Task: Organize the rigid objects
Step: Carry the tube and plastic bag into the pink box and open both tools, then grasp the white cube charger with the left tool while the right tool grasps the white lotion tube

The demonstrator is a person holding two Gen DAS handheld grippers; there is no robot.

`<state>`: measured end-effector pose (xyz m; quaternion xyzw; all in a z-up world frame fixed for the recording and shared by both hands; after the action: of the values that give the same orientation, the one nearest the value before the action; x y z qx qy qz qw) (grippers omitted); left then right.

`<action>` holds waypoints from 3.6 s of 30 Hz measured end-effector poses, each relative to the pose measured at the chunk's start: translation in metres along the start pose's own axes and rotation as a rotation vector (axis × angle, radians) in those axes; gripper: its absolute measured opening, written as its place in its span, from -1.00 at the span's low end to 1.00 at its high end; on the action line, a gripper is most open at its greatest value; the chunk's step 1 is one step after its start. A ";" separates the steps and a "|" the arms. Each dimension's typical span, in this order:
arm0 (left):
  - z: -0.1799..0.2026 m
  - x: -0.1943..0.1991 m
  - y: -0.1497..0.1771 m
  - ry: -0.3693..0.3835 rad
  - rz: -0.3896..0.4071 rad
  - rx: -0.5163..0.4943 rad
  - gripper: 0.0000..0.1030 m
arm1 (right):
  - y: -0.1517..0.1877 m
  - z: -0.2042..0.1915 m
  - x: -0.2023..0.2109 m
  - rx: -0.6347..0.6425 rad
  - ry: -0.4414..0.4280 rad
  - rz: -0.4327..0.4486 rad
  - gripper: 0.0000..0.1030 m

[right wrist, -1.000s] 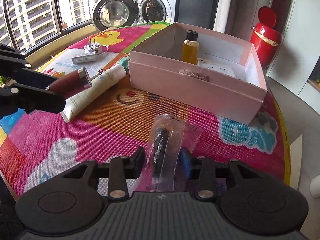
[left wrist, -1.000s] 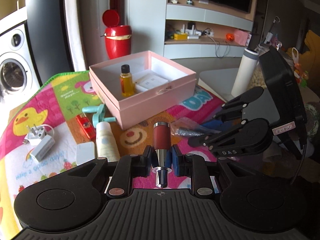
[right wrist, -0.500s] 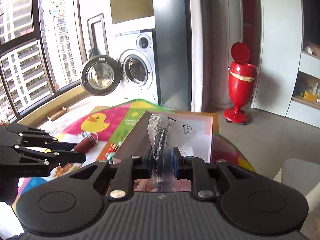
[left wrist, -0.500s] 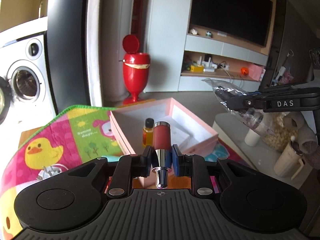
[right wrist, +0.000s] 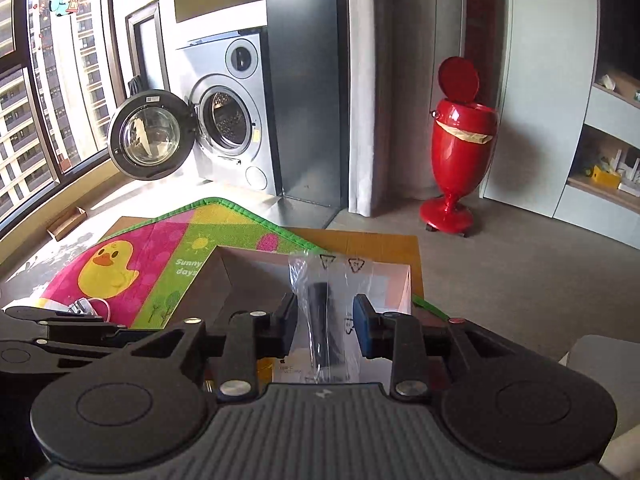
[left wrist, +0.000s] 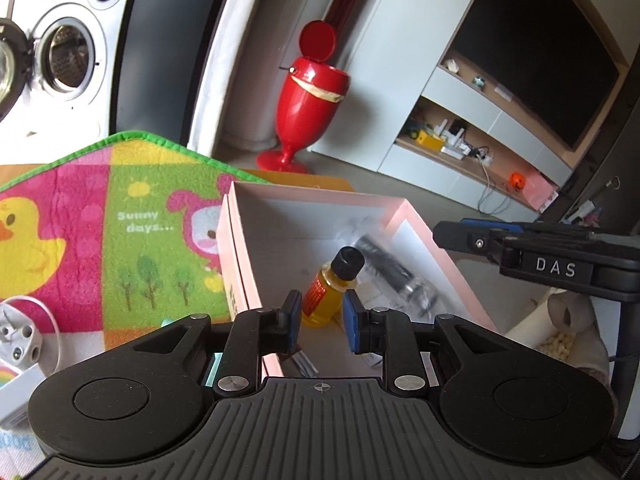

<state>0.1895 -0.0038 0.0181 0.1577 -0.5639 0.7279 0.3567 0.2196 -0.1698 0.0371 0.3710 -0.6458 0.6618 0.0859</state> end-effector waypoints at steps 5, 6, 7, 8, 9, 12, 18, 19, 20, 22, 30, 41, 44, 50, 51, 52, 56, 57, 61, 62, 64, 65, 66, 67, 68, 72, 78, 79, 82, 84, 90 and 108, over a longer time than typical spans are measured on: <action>-0.037 0.051 0.011 -0.043 0.110 0.031 -0.51 | 0.043 -0.020 0.024 0.125 0.057 0.039 0.03; -0.045 0.062 0.018 -0.064 0.119 0.033 -0.51 | 0.056 -0.028 0.032 0.154 0.043 0.040 0.16; -0.053 0.069 0.026 -0.086 0.114 0.032 -0.51 | 0.066 -0.034 0.037 0.171 0.029 0.038 0.21; -0.061 0.075 0.035 -0.105 0.097 0.032 -0.51 | 0.076 -0.042 0.042 0.185 0.013 0.032 0.26; -0.067 0.080 0.047 -0.118 0.071 0.035 -0.51 | 0.086 -0.048 0.045 0.188 -0.003 0.024 0.30; -0.073 0.087 0.076 -0.117 0.000 0.030 -0.51 | 0.112 -0.061 0.048 0.149 -0.050 -0.013 0.37; -0.063 0.095 0.097 -0.146 0.013 -0.050 -0.51 | 0.146 -0.085 0.040 0.086 -0.092 -0.062 0.37; -0.066 0.097 0.096 -0.161 0.032 -0.041 -0.51 | 0.149 -0.090 0.039 0.081 -0.102 -0.069 0.37; -0.070 0.099 0.093 -0.180 0.054 -0.027 -0.51 | 0.152 -0.098 0.039 0.074 -0.121 -0.081 0.37; -0.086 0.105 0.085 -0.218 0.097 0.032 -0.51 | 0.152 -0.110 0.037 0.055 -0.158 -0.089 0.37; -0.119 0.116 0.097 -0.254 0.081 0.110 -0.51 | 0.125 -0.171 -0.012 -0.014 -0.213 -0.115 0.37; -0.121 0.116 0.108 -0.195 0.076 0.136 -0.51 | 0.137 -0.167 -0.008 -0.013 -0.246 -0.129 -0.42; -0.103 0.111 0.105 -0.177 0.079 0.088 -0.51 | 0.153 -0.157 0.006 0.061 -0.183 -0.137 -0.44; -0.071 0.092 0.099 -0.236 0.073 -0.079 -0.51 | 0.179 -0.134 0.036 0.170 -0.070 -0.087 -0.43; -0.068 0.088 0.100 -0.249 0.066 -0.104 -0.51 | 0.181 -0.130 0.039 0.174 -0.061 -0.081 -0.34; -0.065 0.082 0.101 -0.260 0.050 -0.129 -0.51 | 0.182 -0.128 0.041 0.174 -0.054 -0.078 -0.27; -0.053 0.073 0.104 -0.277 0.055 -0.198 -0.47 | 0.185 -0.111 0.045 0.125 -0.029 -0.057 0.30; -0.050 0.071 0.104 -0.269 0.052 -0.211 -0.41 | 0.185 -0.108 0.043 0.103 -0.034 -0.055 0.37; -0.041 0.069 0.108 -0.262 0.042 -0.259 -0.14 | 0.187 -0.104 0.042 0.076 -0.039 -0.040 0.45; -0.040 0.068 0.109 -0.264 0.043 -0.269 -0.12 | 0.187 -0.104 0.042 0.077 -0.040 -0.038 0.48; -0.035 0.067 0.111 -0.262 0.047 -0.293 0.03 | 0.188 -0.104 0.043 0.074 -0.046 -0.036 0.52; -0.033 0.067 0.113 -0.259 0.049 -0.310 0.05 | 0.189 -0.104 0.043 0.073 -0.050 -0.036 0.55; -0.030 0.067 0.114 -0.254 0.051 -0.328 0.06 | 0.189 -0.103 0.043 0.073 -0.052 -0.036 0.56; -0.026 0.067 0.115 -0.241 0.052 -0.336 0.06 | 0.189 -0.104 0.043 0.073 -0.052 -0.036 0.57; -0.024 0.068 0.116 -0.219 0.053 -0.330 0.06 | 0.189 -0.106 0.043 0.074 -0.053 -0.036 0.58; -0.034 0.080 0.107 -0.257 0.107 -0.268 0.05 | 0.189 -0.106 0.043 0.073 -0.053 -0.036 0.61; -0.065 0.077 0.101 -0.322 0.063 -0.181 -0.01 | 0.189 -0.107 0.043 0.076 -0.056 -0.038 0.66; -0.066 0.074 0.102 -0.322 0.054 -0.182 -0.01 | 0.189 -0.107 0.043 0.076 -0.056 -0.038 0.66; -0.069 0.063 0.106 -0.307 0.029 -0.163 0.00 | 0.189 -0.107 0.043 0.076 -0.056 -0.038 0.66; -0.070 0.055 0.108 -0.295 0.010 -0.140 -0.01 | 0.189 -0.107 0.043 0.077 -0.056 -0.038 0.67; -0.075 0.053 0.106 -0.274 0.015 -0.085 0.00 | 0.190 -0.108 0.040 0.068 -0.067 -0.048 0.84; -0.070 0.061 0.114 -0.293 0.043 -0.161 -0.27 | 0.185 -0.115 0.031 0.140 -0.129 -0.135 0.85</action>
<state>0.0798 0.0695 -0.0462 0.2208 -0.6697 0.6570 0.2666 0.0443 -0.1039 -0.0775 0.4607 -0.5758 0.6725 0.0626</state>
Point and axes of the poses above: each gripper's, at about its wrist camera, not at the fingertips, and x roughly against the way its jaws point, z to its right, y to its underside, the point moved 10 cm from there along -x, roughly the way its jaws point, and after that the axes turned 5 degrees about -y, right-handed, at the moved point
